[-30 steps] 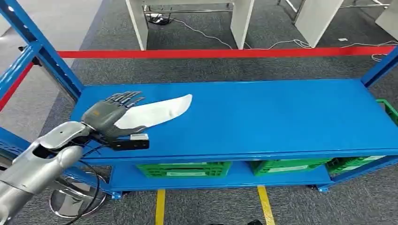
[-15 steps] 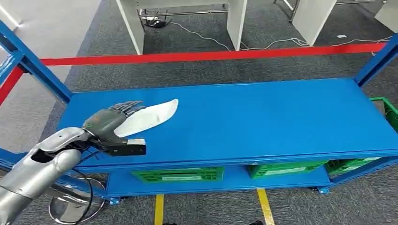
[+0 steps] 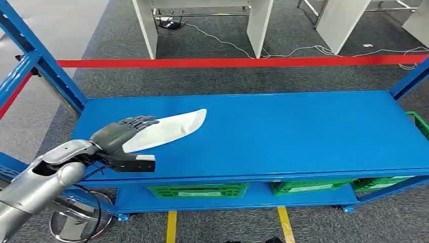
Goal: Take the parts from the cabinet and place them on the table.
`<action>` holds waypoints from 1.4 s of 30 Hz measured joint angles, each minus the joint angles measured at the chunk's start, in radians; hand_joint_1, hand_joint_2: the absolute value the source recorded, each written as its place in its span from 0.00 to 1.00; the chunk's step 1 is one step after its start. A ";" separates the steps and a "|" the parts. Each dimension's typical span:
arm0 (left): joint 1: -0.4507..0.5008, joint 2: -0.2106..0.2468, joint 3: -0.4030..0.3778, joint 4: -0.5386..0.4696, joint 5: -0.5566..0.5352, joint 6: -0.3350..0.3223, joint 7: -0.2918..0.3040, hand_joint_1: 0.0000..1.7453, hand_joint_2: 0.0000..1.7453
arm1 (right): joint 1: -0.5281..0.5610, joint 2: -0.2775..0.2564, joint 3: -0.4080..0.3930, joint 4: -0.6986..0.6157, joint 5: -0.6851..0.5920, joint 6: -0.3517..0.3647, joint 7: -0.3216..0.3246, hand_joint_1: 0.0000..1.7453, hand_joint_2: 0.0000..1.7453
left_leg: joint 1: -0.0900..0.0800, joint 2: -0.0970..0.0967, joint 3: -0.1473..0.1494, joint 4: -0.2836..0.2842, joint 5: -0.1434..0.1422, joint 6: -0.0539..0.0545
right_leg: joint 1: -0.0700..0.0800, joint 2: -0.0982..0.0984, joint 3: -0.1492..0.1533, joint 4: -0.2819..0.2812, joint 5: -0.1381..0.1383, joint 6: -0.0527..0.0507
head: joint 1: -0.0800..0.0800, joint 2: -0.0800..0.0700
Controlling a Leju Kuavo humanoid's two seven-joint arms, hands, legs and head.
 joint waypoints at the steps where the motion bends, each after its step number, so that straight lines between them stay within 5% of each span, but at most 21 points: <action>1: -0.001 0.001 -0.003 0.003 -0.006 0.000 0.000 0.00 1.00 | 0.001 0.000 0.000 0.000 0.001 0.000 0.003 0.00 1.00 | 0.000 -0.001 0.003 0.001 -0.003 -0.004 | -0.001 -0.001 0.044 -0.091 0.044 -0.002 | 0.000 0.000; 2: -0.003 0.003 -0.006 0.005 -0.016 0.003 0.001 0.00 1.00 | 0.002 0.000 0.000 0.000 0.001 0.000 0.003 0.00 1.00 | 0.000 -0.002 0.002 0.004 -0.006 -0.008 | -0.001 -0.002 0.076 -0.166 0.065 -0.005 | 0.001 0.000; 3: -0.006 0.007 -0.008 0.010 -0.029 0.009 0.007 0.00 1.00 | 0.002 0.000 0.000 0.000 0.002 0.000 0.005 0.00 1.00 | -0.010 -0.004 -0.005 0.016 -0.011 -0.015 | 0.000 0.000 0.102 -0.193 0.052 -0.008 | 0.000 0.000; 6: -0.012 0.011 -0.020 0.025 -0.090 0.043 0.028 0.00 1.00 | 0.006 -0.001 0.000 0.000 0.003 0.000 0.008 0.00 1.00 | -0.007 -0.003 -0.007 0.011 -0.006 -0.025 | 0.003 0.004 0.093 -0.187 0.050 -0.024 | -0.002 0.000; 8: -0.020 0.016 -0.031 0.035 -0.117 0.061 0.036 0.00 1.00 | 0.004 -0.002 -0.001 0.000 0.004 -0.001 0.007 0.00 1.00 | -0.003 -0.001 -0.013 0.030 -0.026 -0.038 | -0.004 0.003 0.097 -0.193 0.056 -0.038 | -0.003 0.000; 11: -0.032 0.019 -0.042 0.056 -0.144 0.076 0.039 0.00 1.00 | 0.003 -0.002 -0.001 0.000 0.005 0.002 0.007 0.00 1.00 | -0.001 0.000 -0.107 0.243 -0.132 -0.050 | -0.004 0.001 0.098 -0.193 0.054 -0.045 | -0.007 0.000; 13: -0.031 0.019 -0.050 0.071 -0.148 0.077 0.040 0.00 1.00 | 0.005 -0.002 -0.001 0.000 0.007 0.002 0.007 0.00 1.00 | 0.000 0.000 -0.147 0.325 -0.146 -0.051 | -0.003 0.001 0.099 -0.192 0.053 -0.047 | -0.007 0.000; 14: -0.031 0.019 -0.055 0.076 -0.149 0.077 0.040 0.00 1.00 | 0.006 -0.002 -0.001 0.000 0.007 0.002 0.007 0.00 1.00 | 0.000 0.000 -0.136 0.299 -0.117 -0.049 | -0.003 0.002 0.100 -0.192 0.052 -0.047 | -0.007 0.000; 17: -0.041 0.019 -0.062 0.084 -0.162 0.079 0.040 0.00 1.00 | 0.004 -0.002 -0.001 0.000 0.007 0.002 0.006 0.00 1.00 | -0.001 0.000 -0.027 0.053 0.016 -0.036 | -0.003 0.003 0.108 -0.192 0.048 -0.042 | -0.007 0.000; 19: -0.051 0.019 -0.068 0.097 -0.178 0.080 0.040 0.00 1.00 | 0.003 -0.002 -0.002 0.000 0.009 0.002 0.006 0.00 1.00 | -0.008 0.000 -0.013 0.013 -0.004 -0.029 | 0.003 0.004 0.101 -0.189 0.048 -0.032 | -0.007 0.000; 23: -0.051 0.016 -0.080 0.124 -0.197 0.091 0.040 0.00 1.00 | 0.002 -0.002 -0.001 0.000 0.012 0.002 0.007 0.00 1.00 | -0.001 0.001 -0.008 0.002 0.003 -0.011 | 0.000 0.002 0.092 -0.188 0.040 -0.010 | -0.006 0.000; 24: -0.055 0.013 -0.082 0.132 -0.197 0.095 0.040 0.00 1.00 | 0.001 -0.002 -0.001 0.000 0.013 0.002 0.006 0.00 1.00 | 0.000 0.001 -0.007 0.001 0.003 -0.005 | 0.001 0.001 0.076 -0.147 0.011 -0.007 | -0.002 0.000; 27: -0.053 0.002 -0.089 0.161 -0.200 0.098 0.040 0.00 1.00 | 0.000 -0.002 -0.002 0.000 0.012 0.003 0.006 0.00 1.00 | -0.002 0.002 -0.009 0.002 0.002 0.000 | 0.001 0.001 -0.035 0.080 -0.085 -0.002 | 0.001 0.000; 28: -0.051 -0.002 -0.091 0.171 -0.200 0.099 0.040 0.08 1.00 | -0.001 -0.002 -0.002 0.000 0.012 0.003 0.006 0.00 1.00 | -0.003 0.003 -0.008 0.003 0.002 0.000 | 0.001 0.001 -0.053 0.116 -0.085 -0.001 | 0.000 0.000; 30: -0.056 -0.012 -0.091 0.189 -0.193 0.088 0.029 0.87 1.00 | -0.004 -0.002 -0.002 0.000 0.014 0.002 0.009 0.00 1.00 | -0.003 0.001 -0.004 0.003 0.001 0.000 | 0.001 0.000 -0.018 0.043 -0.023 -0.003 | 0.001 0.000; 31: -0.056 -0.014 -0.092 0.198 -0.184 0.079 0.019 1.00 1.00 | -0.004 -0.003 -0.002 0.000 0.016 0.002 0.010 0.00 1.00 | -0.002 0.000 -0.001 0.003 0.000 -0.001 | 0.001 0.000 0.028 -0.048 0.025 -0.006 | 0.001 0.000; 32: -0.056 -0.015 -0.092 0.204 -0.173 0.069 0.010 1.00 1.00 | -0.003 -0.003 -0.002 0.000 0.017 0.001 0.010 0.00 1.00 | -0.002 -0.001 0.002 0.005 -0.003 -0.005 | 0.000 -0.001 0.075 -0.144 0.064 -0.009 | 0.001 0.000; 33: -0.056 -0.015 -0.092 0.211 -0.162 0.063 0.001 1.00 1.00 | -0.002 -0.003 -0.001 0.000 0.018 0.001 0.010 0.00 1.00 | -0.008 -0.002 0.000 0.008 -0.005 -0.010 | 0.003 0.000 0.098 -0.181 0.046 -0.011 | 0.000 0.000; 38: -0.051 -0.010 -0.091 0.234 -0.131 0.048 -0.021 1.00 1.00 | 0.002 -0.004 -0.001 0.000 0.019 -0.001 0.009 0.00 1.00 | -0.006 -0.001 -0.008 0.013 -0.010 -0.034 | -0.002 0.003 0.104 -0.198 0.057 -0.039 | -0.001 0.000; 40: -0.054 -0.008 -0.091 0.238 -0.123 0.047 -0.024 1.00 1.00 | 0.000 -0.005 0.000 0.000 0.019 0.000 0.009 0.00 1.00 | -0.003 0.000 -0.044 0.104 -0.069 -0.045 | -0.002 0.003 0.104 -0.197 0.057 -0.046 | -0.008 0.000; 42: -0.049 -0.008 -0.091 0.241 -0.113 0.039 -0.028 1.00 1.00 | 0.002 -0.005 0.000 0.000 0.019 0.002 0.009 0.00 1.00 | -0.002 0.000 -0.119 0.270 -0.140 -0.051 | -0.001 0.002 0.104 -0.197 0.056 -0.047 | -0.008 0.000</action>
